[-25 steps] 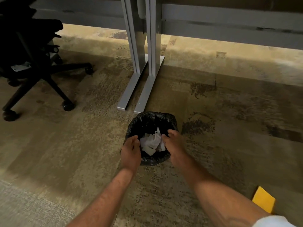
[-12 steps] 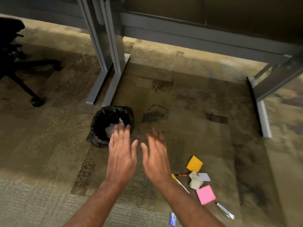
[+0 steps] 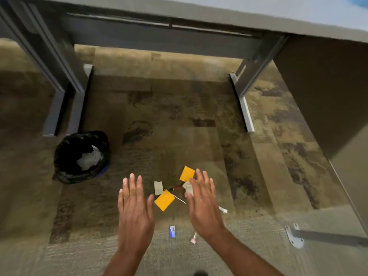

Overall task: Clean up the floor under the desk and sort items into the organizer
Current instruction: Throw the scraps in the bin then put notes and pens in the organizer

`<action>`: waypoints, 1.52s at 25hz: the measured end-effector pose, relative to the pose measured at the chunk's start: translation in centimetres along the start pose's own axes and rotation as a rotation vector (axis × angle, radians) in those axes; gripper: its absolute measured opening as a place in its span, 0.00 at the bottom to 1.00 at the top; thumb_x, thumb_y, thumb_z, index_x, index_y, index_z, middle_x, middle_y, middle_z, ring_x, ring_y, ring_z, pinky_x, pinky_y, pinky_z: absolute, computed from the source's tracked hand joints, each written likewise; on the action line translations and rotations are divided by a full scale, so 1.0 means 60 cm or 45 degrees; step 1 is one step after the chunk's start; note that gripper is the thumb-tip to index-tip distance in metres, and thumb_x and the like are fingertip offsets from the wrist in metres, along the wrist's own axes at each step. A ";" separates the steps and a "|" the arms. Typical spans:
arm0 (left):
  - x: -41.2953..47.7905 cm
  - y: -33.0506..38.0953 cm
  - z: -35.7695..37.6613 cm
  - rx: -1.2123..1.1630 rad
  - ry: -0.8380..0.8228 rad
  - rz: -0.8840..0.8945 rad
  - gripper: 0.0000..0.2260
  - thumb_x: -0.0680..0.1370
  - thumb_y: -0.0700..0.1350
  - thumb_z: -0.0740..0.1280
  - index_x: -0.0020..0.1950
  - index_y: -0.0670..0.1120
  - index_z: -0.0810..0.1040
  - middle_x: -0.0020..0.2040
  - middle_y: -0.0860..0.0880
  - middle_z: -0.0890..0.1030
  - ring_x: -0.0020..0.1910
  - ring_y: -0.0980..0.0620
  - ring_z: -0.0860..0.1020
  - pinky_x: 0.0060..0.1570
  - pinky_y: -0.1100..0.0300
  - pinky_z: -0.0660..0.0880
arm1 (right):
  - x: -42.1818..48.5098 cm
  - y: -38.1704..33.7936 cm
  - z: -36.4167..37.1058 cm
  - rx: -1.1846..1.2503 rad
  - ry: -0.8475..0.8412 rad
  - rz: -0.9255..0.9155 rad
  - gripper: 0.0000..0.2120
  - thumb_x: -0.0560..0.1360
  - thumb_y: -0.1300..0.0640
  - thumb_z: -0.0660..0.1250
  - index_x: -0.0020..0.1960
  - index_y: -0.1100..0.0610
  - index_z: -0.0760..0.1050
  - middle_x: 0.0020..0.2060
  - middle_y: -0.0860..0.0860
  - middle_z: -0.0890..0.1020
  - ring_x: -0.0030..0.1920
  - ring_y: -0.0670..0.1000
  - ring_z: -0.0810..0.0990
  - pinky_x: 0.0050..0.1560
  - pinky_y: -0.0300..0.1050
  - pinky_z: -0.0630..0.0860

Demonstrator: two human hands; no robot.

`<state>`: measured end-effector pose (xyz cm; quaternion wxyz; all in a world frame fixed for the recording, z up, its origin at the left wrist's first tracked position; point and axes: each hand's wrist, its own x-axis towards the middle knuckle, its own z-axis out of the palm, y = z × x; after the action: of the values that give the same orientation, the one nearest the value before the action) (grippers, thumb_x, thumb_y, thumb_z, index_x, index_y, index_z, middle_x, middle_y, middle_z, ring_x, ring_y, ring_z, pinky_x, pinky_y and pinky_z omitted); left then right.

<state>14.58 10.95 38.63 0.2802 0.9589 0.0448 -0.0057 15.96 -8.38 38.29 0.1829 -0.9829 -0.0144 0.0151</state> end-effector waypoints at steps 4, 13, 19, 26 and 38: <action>-0.012 -0.016 0.056 -0.001 0.013 0.049 0.27 0.83 0.53 0.51 0.81 0.46 0.54 0.83 0.48 0.51 0.82 0.52 0.44 0.79 0.46 0.50 | -0.019 0.096 0.026 -0.089 0.059 0.108 0.19 0.84 0.53 0.51 0.73 0.54 0.66 0.80 0.52 0.51 0.80 0.51 0.43 0.78 0.51 0.44; 0.011 -0.110 0.359 0.122 -0.001 0.038 0.26 0.83 0.54 0.49 0.81 0.47 0.57 0.82 0.48 0.54 0.82 0.52 0.44 0.78 0.48 0.50 | -0.004 0.287 0.256 -0.035 0.022 0.114 0.24 0.82 0.51 0.44 0.73 0.56 0.65 0.80 0.55 0.54 0.80 0.54 0.46 0.78 0.50 0.42; 0.025 -0.183 0.524 0.090 -0.001 -0.086 0.27 0.82 0.55 0.47 0.81 0.48 0.56 0.82 0.47 0.55 0.81 0.48 0.48 0.77 0.44 0.54 | 0.028 0.366 0.423 -0.086 -0.082 0.151 0.19 0.78 0.54 0.60 0.68 0.55 0.69 0.74 0.57 0.66 0.74 0.58 0.64 0.69 0.55 0.68; 0.075 -0.276 0.646 0.141 0.000 -0.169 0.28 0.81 0.56 0.47 0.79 0.48 0.61 0.79 0.46 0.64 0.79 0.44 0.58 0.74 0.43 0.59 | 0.083 0.410 0.559 -0.066 -0.030 0.185 0.20 0.75 0.51 0.67 0.65 0.54 0.73 0.55 0.52 0.82 0.55 0.58 0.79 0.52 0.53 0.72; 0.167 -0.335 0.729 -0.198 -0.029 -0.725 0.21 0.73 0.61 0.64 0.61 0.50 0.78 0.53 0.45 0.84 0.52 0.38 0.80 0.55 0.39 0.75 | 0.126 0.423 0.633 0.559 0.009 0.514 0.17 0.73 0.56 0.70 0.62 0.50 0.74 0.48 0.50 0.84 0.49 0.54 0.82 0.44 0.46 0.77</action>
<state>23.40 5.10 -9.40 0.3406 0.8833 0.3090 -0.0914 22.78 -18.15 -6.42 0.3846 -0.9028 0.1854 0.0506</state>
